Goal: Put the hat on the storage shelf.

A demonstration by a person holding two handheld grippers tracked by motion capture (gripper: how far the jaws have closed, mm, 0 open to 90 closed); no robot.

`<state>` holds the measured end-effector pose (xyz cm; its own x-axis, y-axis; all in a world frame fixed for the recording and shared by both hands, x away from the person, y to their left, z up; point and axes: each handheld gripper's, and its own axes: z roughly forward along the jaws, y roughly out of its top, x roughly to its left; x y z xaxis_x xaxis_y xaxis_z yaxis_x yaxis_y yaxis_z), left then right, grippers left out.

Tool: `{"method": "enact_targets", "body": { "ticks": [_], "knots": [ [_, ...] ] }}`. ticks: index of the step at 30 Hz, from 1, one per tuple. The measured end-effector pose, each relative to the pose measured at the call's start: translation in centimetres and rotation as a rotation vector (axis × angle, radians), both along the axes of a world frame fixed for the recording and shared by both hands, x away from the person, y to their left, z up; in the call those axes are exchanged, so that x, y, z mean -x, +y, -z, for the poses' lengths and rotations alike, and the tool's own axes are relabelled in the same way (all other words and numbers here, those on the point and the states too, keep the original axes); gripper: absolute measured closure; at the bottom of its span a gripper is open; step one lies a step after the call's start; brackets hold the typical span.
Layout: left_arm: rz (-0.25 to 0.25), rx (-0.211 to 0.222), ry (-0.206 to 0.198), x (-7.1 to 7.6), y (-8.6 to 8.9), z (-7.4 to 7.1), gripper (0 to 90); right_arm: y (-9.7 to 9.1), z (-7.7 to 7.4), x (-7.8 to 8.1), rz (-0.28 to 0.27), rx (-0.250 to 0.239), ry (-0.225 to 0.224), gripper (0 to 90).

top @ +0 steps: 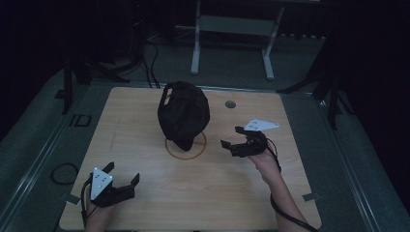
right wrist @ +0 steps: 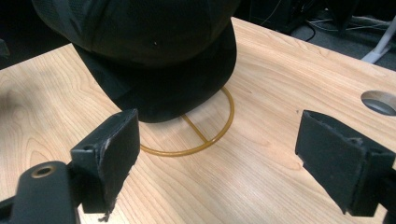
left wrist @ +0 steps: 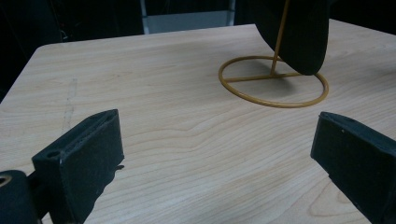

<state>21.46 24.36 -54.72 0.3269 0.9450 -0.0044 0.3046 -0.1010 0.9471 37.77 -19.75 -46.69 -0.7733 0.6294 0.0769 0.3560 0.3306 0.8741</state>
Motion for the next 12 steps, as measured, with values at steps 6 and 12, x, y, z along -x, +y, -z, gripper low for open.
{"method": "enact_targets", "body": {
  "ticks": [6,12],
  "knots": [
    [0.000,0.000,0.000,0.0,0.0,0.0,2.9,-0.8,1.2,0.2,0.006,-0.003,0.014,14.2],
    [0.004,0.000,-0.002,0.0,0.0,-0.1,2.9,-1.3,1.9,0.3,0.014,0.010,0.020,14.3]
  ]
}}
